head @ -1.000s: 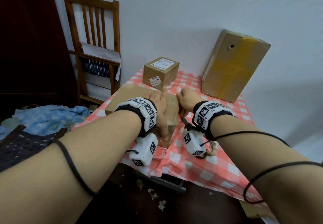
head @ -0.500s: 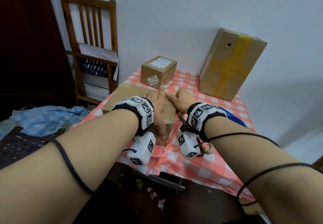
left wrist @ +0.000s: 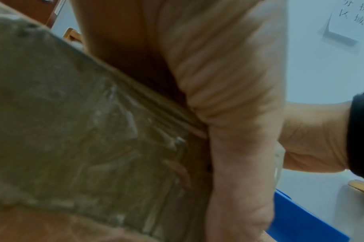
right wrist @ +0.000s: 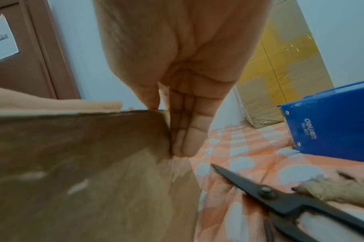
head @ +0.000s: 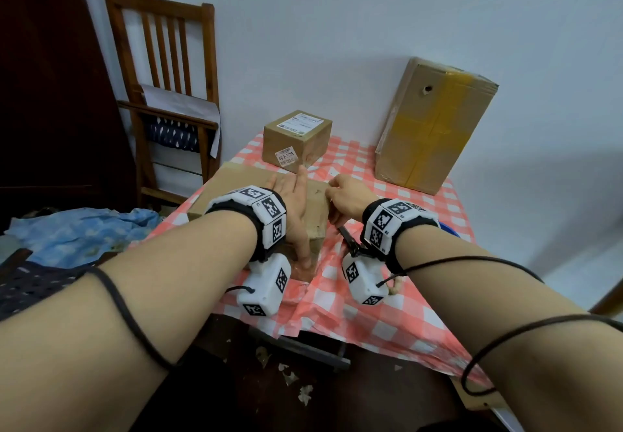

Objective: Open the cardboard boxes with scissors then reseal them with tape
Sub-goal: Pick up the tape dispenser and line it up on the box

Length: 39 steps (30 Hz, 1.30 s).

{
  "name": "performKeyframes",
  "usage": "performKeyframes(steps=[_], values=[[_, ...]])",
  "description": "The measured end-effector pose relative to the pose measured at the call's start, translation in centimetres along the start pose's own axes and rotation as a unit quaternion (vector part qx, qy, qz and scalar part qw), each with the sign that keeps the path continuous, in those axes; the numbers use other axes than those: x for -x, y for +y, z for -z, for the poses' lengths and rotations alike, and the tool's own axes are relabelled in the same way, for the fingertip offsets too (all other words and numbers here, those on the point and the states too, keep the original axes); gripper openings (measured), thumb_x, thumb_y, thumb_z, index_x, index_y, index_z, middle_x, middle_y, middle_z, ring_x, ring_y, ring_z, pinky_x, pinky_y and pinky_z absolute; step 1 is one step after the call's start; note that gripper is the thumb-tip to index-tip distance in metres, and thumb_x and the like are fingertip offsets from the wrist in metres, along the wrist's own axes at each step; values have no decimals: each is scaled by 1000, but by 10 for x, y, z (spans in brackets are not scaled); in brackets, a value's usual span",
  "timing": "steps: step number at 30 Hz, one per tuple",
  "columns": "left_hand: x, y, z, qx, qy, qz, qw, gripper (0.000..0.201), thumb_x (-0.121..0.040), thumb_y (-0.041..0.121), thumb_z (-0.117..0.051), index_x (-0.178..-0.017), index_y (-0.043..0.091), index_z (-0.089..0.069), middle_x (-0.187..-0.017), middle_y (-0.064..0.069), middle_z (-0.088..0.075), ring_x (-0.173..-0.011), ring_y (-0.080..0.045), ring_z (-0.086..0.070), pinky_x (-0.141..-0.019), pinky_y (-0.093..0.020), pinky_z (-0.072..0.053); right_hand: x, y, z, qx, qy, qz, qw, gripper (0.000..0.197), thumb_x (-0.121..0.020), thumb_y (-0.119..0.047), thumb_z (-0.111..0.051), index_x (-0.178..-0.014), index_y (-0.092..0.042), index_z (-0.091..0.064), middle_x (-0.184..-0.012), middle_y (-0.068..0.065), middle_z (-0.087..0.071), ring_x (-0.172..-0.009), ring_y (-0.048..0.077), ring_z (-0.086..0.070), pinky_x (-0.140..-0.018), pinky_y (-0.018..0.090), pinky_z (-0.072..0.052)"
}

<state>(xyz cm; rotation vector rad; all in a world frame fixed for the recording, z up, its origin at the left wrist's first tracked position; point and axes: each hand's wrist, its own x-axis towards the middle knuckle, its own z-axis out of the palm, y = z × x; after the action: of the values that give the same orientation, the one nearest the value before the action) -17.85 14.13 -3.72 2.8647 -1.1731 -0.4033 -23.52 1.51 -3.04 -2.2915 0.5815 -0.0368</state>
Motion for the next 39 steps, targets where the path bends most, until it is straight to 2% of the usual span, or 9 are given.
performKeyframes(steps=[5,9,12,16,22,26,30,35,39], values=[[5,3,2,22,-11,9,1000,164,-45,50,-91,-140,11,37,-159,-12,9,-146,-35,11,-119,-50,-8,0,-9,-1,-4,-9,-28,1000,57,-81,-49,-67,-105,-3,-44,-85,9,-63,-72,23,-65,-68,37,-57],[9,5,5,16,-16,12,1000,163,-46,50,-91,-140,11,38,-159,-12,7,-145,-36,9,-118,-51,-10,0,-1,8,-97,-51,-38,993,32,-97,-8,-50,-125,4,-41,-74,16,-59,-61,24,-59,-61,34,-56],[11,6,6,16,-13,9,1000,162,-48,48,-91,-140,10,37,-159,-12,7,-145,-36,8,-119,-49,-10,3,-1,10,-148,-50,-56,986,21,-95,5,-35,-111,3,-48,-71,21,-56,-62,29,-57,-73,45,-53],[12,7,6,9,-8,7,1000,160,-49,49,-90,-141,9,35,-158,-11,4,-145,-36,5,-118,-47,-11,-4,2,0,-141,-6,-71,987,40,-103,-31,-31,-125,0,-44,-68,20,-59,-57,30,-60,-63,43,-56],[5,3,2,8,1,2,1000,163,-45,53,-89,-141,8,34,-157,-11,0,-146,-33,4,-119,-49,-12,-11,1,-6,-73,11,-65,995,34,-101,-26,-38,-81,-2,-50,-70,14,-58,-73,36,-64,-78,50,-55],[4,3,1,5,-1,1,1000,162,-46,52,-89,-141,8,35,-156,-11,-1,-145,-33,2,-118,-50,-13,-5,1,-3,-104,-47,-81,990,27,-102,-16,-38,-104,8,-51,-72,18,-57,-61,26,-58,-74,43,-55],[9,5,4,13,3,2,1000,161,-49,49,-90,-141,8,35,-157,-13,2,-146,-32,3,-119,-46,-10,2,0,1,-75,-62,-111,989,25,-99,-16,-43,-94,6,-53,-73,20,-58,-62,30,-59,-79,50,-54],[7,3,2,16,3,2,1000,164,-44,51,-90,-141,9,36,-158,-14,1,-146,-34,4,-118,-50,-13,-2,-8,2,56,3,-31,998,67,-90,-44,-56,-143,-9,-34,-127,12,-55,-104,31,-62,-88,42,-54],[9,5,3,18,6,0,1000,164,-45,51,-91,-141,9,35,-157,-12,0,-145,-34,3,-118,-50,-13,-10,-10,0,82,-20,-5,996,61,-90,-50,-54,-132,-8,-44,-119,12,-59,-100,28,-63,-88,42,-54]])
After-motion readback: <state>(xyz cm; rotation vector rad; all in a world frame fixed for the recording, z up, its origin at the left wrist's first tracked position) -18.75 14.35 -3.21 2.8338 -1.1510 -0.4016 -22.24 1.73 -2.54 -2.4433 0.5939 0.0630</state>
